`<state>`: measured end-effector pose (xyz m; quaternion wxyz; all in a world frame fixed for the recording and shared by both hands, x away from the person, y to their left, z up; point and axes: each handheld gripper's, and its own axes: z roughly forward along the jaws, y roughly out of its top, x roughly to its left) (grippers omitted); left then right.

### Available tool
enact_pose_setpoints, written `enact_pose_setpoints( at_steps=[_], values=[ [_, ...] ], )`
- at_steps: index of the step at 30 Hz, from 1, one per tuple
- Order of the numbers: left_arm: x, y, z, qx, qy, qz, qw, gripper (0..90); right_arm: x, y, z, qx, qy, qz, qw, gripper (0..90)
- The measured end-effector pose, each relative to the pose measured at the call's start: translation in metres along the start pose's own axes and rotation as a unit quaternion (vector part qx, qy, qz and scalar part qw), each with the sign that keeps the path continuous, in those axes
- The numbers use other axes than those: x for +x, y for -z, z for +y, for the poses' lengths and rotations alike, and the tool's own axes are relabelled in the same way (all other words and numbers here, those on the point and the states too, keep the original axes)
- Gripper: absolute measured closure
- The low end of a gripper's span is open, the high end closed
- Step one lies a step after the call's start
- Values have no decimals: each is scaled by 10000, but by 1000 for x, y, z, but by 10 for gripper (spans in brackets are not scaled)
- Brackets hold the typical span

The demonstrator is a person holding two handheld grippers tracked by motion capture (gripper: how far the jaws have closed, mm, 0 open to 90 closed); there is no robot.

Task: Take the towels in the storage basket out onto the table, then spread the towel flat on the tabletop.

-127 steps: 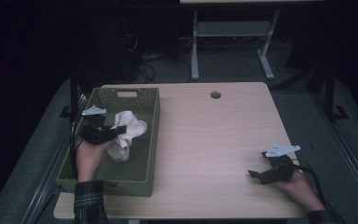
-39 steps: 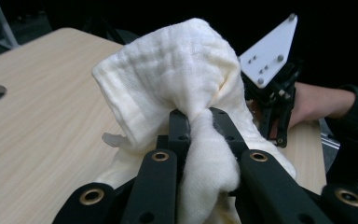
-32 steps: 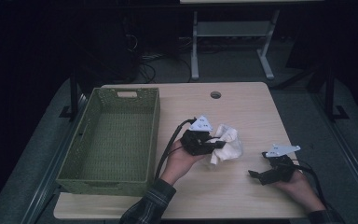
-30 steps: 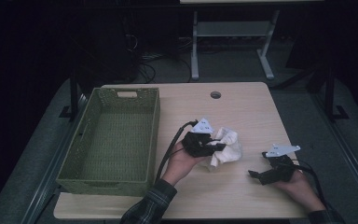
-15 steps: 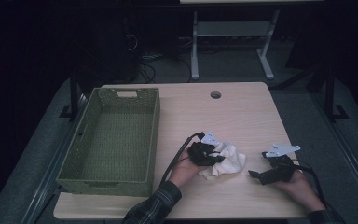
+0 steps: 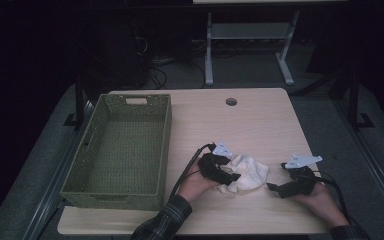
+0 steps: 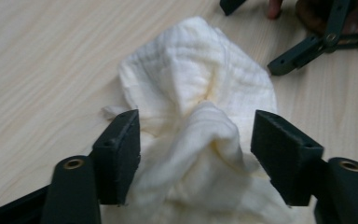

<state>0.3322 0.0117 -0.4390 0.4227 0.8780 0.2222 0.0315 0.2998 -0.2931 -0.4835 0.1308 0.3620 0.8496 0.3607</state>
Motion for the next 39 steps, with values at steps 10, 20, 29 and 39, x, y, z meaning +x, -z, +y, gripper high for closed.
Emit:
enact_pose_setpoints(
  at_steps=[10, 20, 29, 39],
  values=[
    [-3, 28, -22, -122, 343, 242, 9990, 270, 0, 1, 3, 168, 35, 40, 9998, 35],
    [-14, 42, -44, -90, 446, 399, 9982, 326, 0, 12, 24, -237, 186, 40, 9995, 184],
    [-17, 40, -45, -97, 356, 702, 9968, 417, 3, -1, 50, -550, 274, 695, 9957, 401],
    [-7, 30, -52, 219, 595, 929, 9937, 416, 3, -13, 66, -668, 93, 1016, 9925, 554]
  ],
)
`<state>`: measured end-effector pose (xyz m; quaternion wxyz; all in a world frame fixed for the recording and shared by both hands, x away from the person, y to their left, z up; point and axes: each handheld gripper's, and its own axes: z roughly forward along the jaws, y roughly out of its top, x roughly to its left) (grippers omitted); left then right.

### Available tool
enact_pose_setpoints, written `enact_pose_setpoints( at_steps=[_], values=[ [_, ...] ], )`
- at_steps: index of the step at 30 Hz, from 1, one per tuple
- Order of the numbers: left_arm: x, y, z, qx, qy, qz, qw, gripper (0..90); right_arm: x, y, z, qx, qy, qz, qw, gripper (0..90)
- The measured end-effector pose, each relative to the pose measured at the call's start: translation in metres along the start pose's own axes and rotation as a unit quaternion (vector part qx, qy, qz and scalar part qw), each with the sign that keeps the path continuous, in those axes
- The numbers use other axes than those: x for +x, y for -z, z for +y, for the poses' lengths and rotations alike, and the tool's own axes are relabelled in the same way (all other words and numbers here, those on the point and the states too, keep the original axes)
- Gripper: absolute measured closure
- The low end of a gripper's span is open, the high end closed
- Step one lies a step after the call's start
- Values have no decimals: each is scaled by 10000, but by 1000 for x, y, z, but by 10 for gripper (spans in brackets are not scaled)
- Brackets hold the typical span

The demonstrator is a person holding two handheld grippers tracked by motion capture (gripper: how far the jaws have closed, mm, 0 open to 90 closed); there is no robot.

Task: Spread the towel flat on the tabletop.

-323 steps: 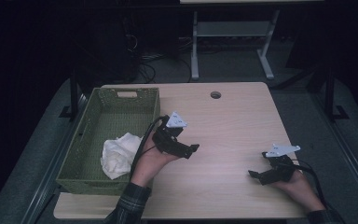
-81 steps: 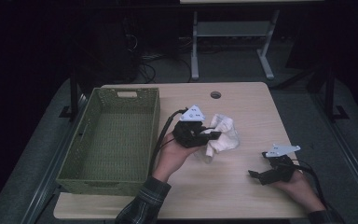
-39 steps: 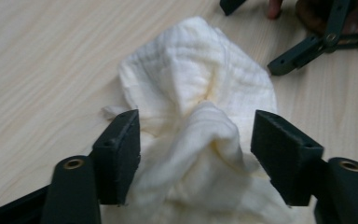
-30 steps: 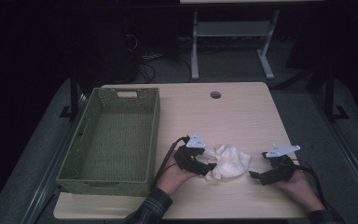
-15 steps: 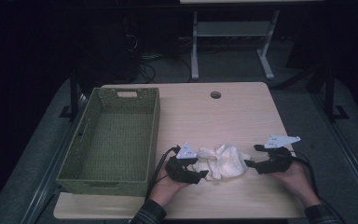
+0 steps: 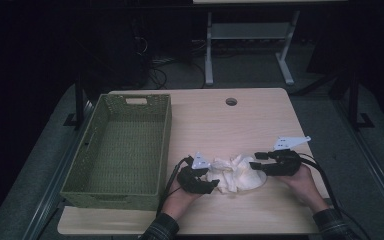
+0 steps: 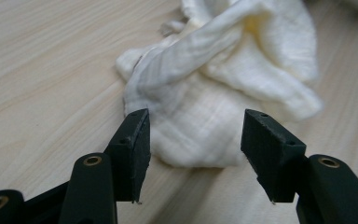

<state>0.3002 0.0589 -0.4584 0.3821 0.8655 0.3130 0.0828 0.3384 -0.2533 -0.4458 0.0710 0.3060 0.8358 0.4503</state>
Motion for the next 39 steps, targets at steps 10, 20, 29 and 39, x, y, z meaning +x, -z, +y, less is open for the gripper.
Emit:
enact_pose_setpoints(
  at_steps=[10, 20, 29, 39],
  values=[
    [7, -4, -4, 144, 159, 199, 9996, 392, 3, 2, 0, 183, 214, -79, 9996, 873],
    [8, -8, -4, 176, 204, 148, 9995, 383, -2, 1, -18, 762, 249, -284, 9964, 878],
    [6, -9, 1, 166, 201, -144, 9996, 783, -3, 1, -20, 749, 214, -133, 9969, 771],
    [7, -1, 4, 84, 178, -191, 9996, 852, -26, 9, 8, 154, 102, -41, 9998, 685]
  ],
)
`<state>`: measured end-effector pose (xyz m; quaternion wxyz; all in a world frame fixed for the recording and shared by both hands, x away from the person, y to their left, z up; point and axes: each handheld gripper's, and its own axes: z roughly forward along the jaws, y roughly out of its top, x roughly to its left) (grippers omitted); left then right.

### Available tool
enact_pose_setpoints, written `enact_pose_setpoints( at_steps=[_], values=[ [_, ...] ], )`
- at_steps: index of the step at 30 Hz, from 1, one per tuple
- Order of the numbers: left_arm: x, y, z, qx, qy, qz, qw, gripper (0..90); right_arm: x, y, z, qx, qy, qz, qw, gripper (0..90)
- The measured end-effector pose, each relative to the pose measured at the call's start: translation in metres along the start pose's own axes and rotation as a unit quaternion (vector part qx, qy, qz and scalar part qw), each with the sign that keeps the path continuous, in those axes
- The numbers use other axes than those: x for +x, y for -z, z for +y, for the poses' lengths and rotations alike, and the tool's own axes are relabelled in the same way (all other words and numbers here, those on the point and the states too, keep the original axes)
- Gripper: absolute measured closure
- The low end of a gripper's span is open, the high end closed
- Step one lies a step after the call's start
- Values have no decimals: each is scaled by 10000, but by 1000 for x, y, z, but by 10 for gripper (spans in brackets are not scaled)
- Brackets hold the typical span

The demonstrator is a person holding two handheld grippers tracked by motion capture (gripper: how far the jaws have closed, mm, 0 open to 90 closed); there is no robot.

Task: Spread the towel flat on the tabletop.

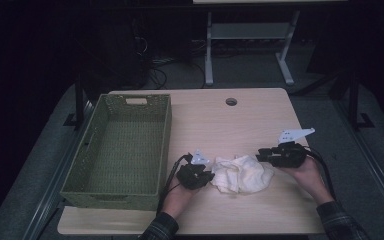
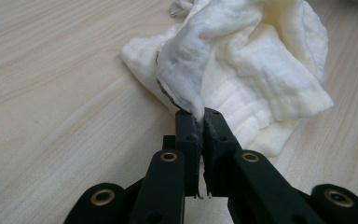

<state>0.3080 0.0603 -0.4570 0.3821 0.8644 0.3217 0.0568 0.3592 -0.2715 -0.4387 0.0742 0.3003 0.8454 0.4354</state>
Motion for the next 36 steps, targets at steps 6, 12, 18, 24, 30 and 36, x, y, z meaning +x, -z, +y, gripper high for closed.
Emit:
enact_pose_setpoints(
  at_steps=[6, 12, 18, 24, 30, 36],
  values=[
    [0, -1, -1, 8, -2, 20, 10000, 850, -24, -22, 4, 114, -211, 50, 9997, 702],
    [0, -1, -1, 9, -3, 28, 10000, 849, -25, -44, 4, 305, -251, 256, 9989, 704],
    [0, 0, -1, -17, 1, 34, 10000, 849, -19, -54, 1, 482, -121, 409, 9979, 733],
    [-1, -1, 0, 7, -13, 22, 10000, 849, -18, -53, 2, 406, -177, 493, 9978, 714],
    [-1, 0, 0, -20, 1, 32, 10000, 849, -11, -58, 0, 588, 139, 471, 9971, 841],
    [0, 4, 3, -111, 68, -15, 9999, 855, -11, -50, 4, 462, 168, 361, 9981, 870]
  ],
)
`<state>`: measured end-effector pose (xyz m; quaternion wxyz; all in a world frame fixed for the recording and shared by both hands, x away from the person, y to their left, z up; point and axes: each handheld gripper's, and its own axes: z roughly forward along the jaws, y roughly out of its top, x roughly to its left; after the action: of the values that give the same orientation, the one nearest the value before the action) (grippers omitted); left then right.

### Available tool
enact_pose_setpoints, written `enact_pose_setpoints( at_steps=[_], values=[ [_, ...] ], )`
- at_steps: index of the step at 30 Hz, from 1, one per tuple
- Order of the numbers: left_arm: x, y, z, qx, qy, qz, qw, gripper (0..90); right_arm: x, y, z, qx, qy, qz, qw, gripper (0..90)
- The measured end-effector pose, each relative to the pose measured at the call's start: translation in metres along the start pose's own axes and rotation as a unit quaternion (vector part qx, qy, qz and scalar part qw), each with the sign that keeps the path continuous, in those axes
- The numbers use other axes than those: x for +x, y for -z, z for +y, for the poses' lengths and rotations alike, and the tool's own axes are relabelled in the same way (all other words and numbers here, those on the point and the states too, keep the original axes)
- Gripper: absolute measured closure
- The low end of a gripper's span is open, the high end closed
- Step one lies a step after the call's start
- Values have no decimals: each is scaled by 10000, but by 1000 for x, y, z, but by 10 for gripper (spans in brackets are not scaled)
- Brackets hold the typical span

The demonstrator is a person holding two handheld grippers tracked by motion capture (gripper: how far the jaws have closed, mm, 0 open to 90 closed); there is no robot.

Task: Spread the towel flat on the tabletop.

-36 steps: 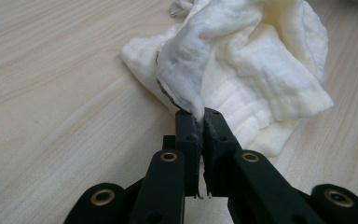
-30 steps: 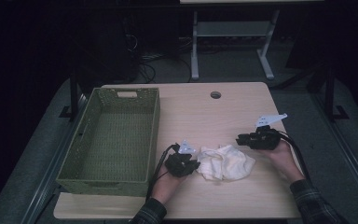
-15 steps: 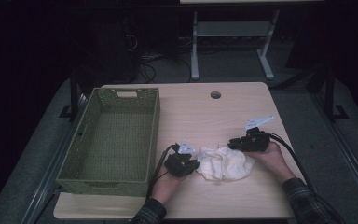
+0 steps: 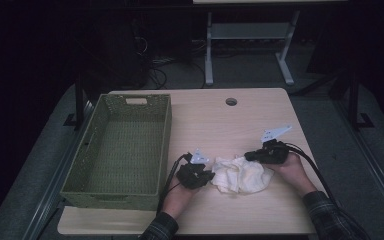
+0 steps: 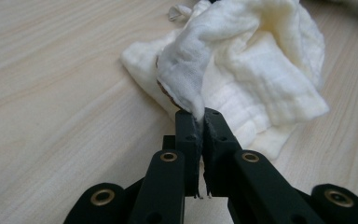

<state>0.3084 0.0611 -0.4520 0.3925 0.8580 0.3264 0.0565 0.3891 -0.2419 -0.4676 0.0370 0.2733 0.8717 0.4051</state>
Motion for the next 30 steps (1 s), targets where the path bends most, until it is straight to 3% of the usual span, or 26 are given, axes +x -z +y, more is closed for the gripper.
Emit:
enact_pose_setpoints(
  at_steps=[8, 13, 17, 19, 26, 30],
  values=[
    [1, 8, 22, -307, -23, 123, 9995, 858, -5, 38, 8, -437, -36, -326, 9985, 871],
    [4, 14, 34, -419, -31, 324, 9986, 859, -10, 67, 10, -662, -74, -551, 9963, 871],
    [12, 12, 43, -454, 113, 455, 9979, 860, -13, 82, 10, -776, -114, -681, 9946, 872],
    [14, 10, 49, -486, 79, 557, 9972, 860, -11, 88, 12, -832, -81, -735, 9938, 872],
    [21, 2, 66, -467, -22, 701, 9964, 860, 1, 92, 18, -852, 25, -715, 9938, 872],
    [31, -4, 76, -410, -19, 860, 9954, 859, -3, 88, 17, -733, 20, -950, 9928, 872]
  ],
)
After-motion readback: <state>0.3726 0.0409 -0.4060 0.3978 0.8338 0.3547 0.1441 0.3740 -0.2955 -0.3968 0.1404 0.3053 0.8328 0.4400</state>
